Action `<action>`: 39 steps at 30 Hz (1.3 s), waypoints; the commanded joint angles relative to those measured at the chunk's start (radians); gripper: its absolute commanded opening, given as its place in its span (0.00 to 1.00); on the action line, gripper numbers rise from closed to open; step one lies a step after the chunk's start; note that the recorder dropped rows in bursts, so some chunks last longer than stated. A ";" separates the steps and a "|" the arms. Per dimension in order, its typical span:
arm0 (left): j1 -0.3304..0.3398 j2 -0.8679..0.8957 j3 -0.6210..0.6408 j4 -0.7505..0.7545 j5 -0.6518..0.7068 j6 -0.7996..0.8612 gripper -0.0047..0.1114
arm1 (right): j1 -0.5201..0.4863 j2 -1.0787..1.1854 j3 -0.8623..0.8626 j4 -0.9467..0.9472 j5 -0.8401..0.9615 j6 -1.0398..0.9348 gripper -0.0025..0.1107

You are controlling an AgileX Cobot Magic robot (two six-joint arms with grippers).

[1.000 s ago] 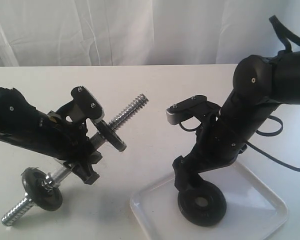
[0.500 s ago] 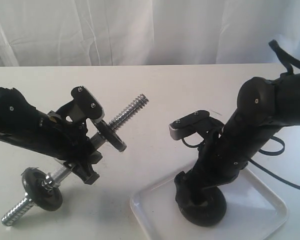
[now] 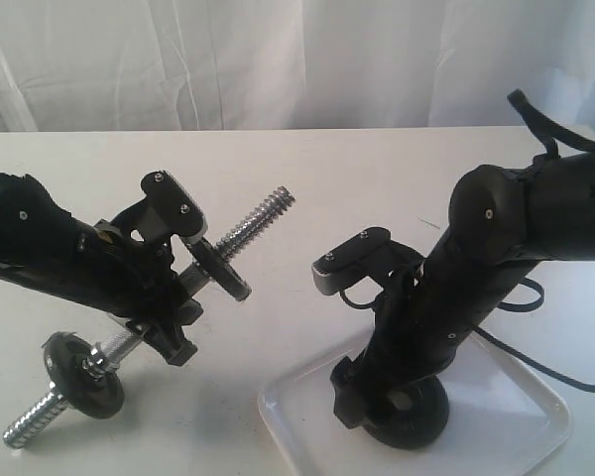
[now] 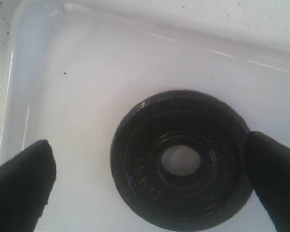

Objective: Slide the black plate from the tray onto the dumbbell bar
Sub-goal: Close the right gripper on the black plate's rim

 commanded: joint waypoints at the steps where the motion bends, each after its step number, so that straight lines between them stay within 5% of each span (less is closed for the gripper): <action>1: 0.002 -0.057 -0.026 -0.035 -0.099 0.002 0.04 | 0.001 0.001 0.001 -0.012 -0.003 0.012 0.95; 39: 0.002 -0.057 -0.026 -0.039 -0.098 0.003 0.04 | 0.001 0.068 0.001 -0.107 0.000 0.087 0.95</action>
